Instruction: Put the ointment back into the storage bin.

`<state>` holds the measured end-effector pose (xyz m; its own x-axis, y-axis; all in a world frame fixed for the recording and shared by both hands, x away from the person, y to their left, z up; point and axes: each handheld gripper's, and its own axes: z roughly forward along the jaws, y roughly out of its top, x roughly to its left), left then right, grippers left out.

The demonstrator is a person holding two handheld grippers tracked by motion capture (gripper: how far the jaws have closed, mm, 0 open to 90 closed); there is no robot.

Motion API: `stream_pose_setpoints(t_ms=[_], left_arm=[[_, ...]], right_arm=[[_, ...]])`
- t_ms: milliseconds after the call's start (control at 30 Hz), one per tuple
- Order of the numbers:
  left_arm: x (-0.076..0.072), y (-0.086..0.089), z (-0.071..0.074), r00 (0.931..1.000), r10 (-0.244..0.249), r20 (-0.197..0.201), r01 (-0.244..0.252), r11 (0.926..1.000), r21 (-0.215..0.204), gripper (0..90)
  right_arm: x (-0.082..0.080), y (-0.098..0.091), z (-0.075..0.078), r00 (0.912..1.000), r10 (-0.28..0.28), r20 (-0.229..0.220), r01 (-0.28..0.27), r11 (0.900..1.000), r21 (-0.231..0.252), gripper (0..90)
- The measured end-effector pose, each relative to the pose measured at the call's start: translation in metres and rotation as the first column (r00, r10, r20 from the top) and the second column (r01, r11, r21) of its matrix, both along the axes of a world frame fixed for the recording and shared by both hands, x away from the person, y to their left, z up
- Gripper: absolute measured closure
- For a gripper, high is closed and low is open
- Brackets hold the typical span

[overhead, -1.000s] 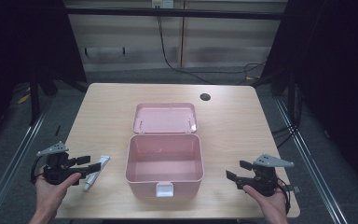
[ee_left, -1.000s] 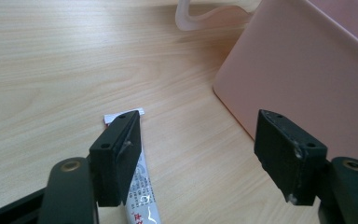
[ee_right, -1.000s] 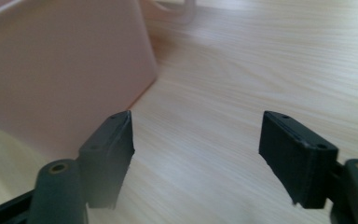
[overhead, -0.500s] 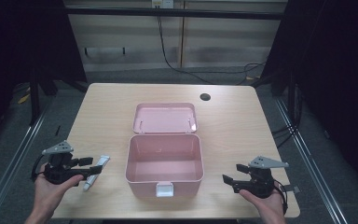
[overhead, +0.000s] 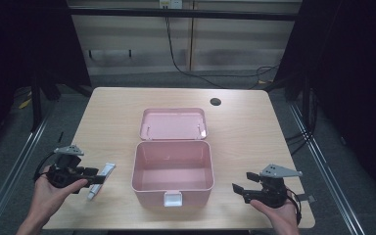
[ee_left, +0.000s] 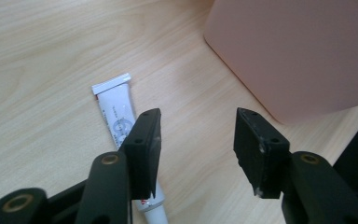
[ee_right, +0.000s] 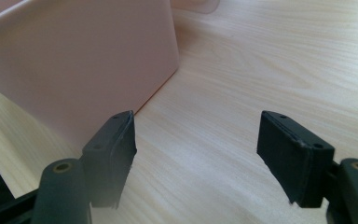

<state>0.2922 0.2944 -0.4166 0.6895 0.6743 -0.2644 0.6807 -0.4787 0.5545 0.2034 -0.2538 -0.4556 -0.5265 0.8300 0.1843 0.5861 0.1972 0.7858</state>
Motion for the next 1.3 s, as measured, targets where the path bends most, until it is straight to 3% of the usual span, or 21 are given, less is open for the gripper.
stream_pose_setpoints(t_ms=[67, 133, 267, 333, 433, 567, 700, 967, 1233, 1300], left_arm=[[0.004, -0.003, -0.001, 0.9995, -0.031, -0.010, 0.032, 0.9985, 0.044, 44.0], [0.008, -0.005, -0.004, 0.9985, -0.040, -0.037, 0.044, 0.9938, 0.102, 43.9], [0.014, -0.007, -0.006, 0.9927, -0.057, -0.107, 0.071, 0.9885, 0.134, 44.9], [0.017, -0.008, -0.008, 0.9917, -0.040, -0.122, 0.059, 0.9862, 0.155, 46.1], [0.021, -0.008, -0.009, 0.9930, -0.040, -0.111, 0.059, 0.9838, 0.170, 48.4], [0.033, -0.006, -0.019, 0.9870, -0.039, -0.156, 0.072, 0.9741, 0.214, 52.0], [0.040, -0.004, -0.025, 0.9846, -0.006, -0.175, 0.046, 0.9742, 0.221, 53.9], [0.048, -0.014, -0.032, 0.9790, 0.000, -0.204, 0.062, 0.9536, 0.295, 57.3], [0.053, -0.012, -0.035, 0.9772, 0.014, -0.212, 0.047, 0.9588, 0.280, 58.4], [0.055, -0.011, -0.039, 0.9716, 0.007, -0.237, 0.052, 0.9688, 0.242, 58.5]], right_arm=[[0.000, 0.000, 0.000, 0.9999, 0.010, -0.007, -0.010, 0.9999, 0.007, 30.1], [0.000, 0.000, 0.000, 0.9999, 0.010, -0.007, -0.010, 0.9999, 0.007, 30.1], [0.000, 0.001, 0.000, 0.9999, 0.010, -0.011, -0.010, 0.9999, 0.005, 28.9], [0.001, 0.001, 0.000, 0.9999, 0.011, -0.012, -0.011, 0.9999, 0.006, 28.9], [0.001, 0.002, 0.000, 0.9995, 0.017, -0.026, -0.017, 0.9998, 0.004, 28.9], [0.001, 0.002, 0.000, 0.9994, 0.021, -0.027, -0.021, 0.9998, 0.007, 28.9], [0.001, 0.002, -0.001, 0.9992, 0.016, -0.035, -0.016, 0.9998, 0.010, 28.7], [0.002, 0.002, -0.001, 0.9990, 0.018, -0.041, -0.018, 0.9998, 0.009, 28.6], [0.002, 0.003, -0.002, 0.9981, 0.021, -0.057, -0.020, 0.9997, 0.014, 28.5], [0.002, 0.003, -0.002, 0.9981, 0.018, -0.059, -0.017, 0.9998, 0.014, 28.5]])
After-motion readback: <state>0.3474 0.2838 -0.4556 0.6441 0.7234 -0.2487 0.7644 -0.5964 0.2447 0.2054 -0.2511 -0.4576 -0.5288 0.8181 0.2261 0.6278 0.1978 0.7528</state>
